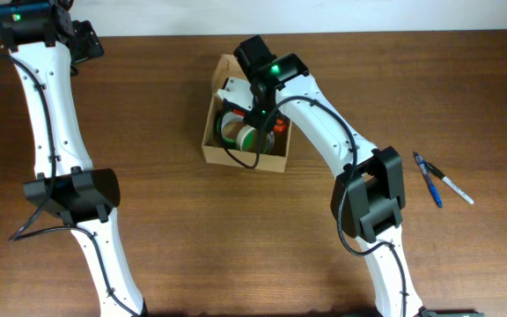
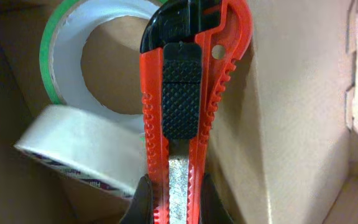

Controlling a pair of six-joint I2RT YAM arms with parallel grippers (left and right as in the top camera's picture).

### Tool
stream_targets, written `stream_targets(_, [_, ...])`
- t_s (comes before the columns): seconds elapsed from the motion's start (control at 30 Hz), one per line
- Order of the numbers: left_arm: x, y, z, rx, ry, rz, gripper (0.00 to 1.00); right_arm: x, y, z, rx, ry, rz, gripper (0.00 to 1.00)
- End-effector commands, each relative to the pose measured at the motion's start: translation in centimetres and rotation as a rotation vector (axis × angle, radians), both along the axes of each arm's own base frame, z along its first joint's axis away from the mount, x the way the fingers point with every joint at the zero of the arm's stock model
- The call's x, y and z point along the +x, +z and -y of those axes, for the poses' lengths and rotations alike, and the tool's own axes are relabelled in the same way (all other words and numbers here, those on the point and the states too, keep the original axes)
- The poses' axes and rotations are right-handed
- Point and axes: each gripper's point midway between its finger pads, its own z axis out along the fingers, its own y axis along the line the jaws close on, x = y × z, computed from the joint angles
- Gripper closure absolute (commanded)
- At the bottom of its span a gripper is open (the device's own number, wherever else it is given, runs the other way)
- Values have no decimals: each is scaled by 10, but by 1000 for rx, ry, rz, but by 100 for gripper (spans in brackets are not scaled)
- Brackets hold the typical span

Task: Pack container
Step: 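Lower the red box cutter into the box and open the right gripper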

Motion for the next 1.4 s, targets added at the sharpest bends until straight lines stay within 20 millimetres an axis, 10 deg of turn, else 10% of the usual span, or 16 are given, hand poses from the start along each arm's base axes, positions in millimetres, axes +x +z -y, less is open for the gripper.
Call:
stream_targets(0.0, [1,-6,-4,-11,13,-6,0,-4,-19,2,-13,-12,-45,93])
stream_targets(0.43, [1,-6,-4,-11,13,-6,0,-18,-24,1,-19,29,-100,72])
stream_targets(0.97, [1,-6,-4,-11,13,-6,0,-26,-22,0,-76,69,-95,85])
stream_targets(1.37, [1,-6,-4,-11,13,-6,0,-33,27,-12,-49,93,-1,85])
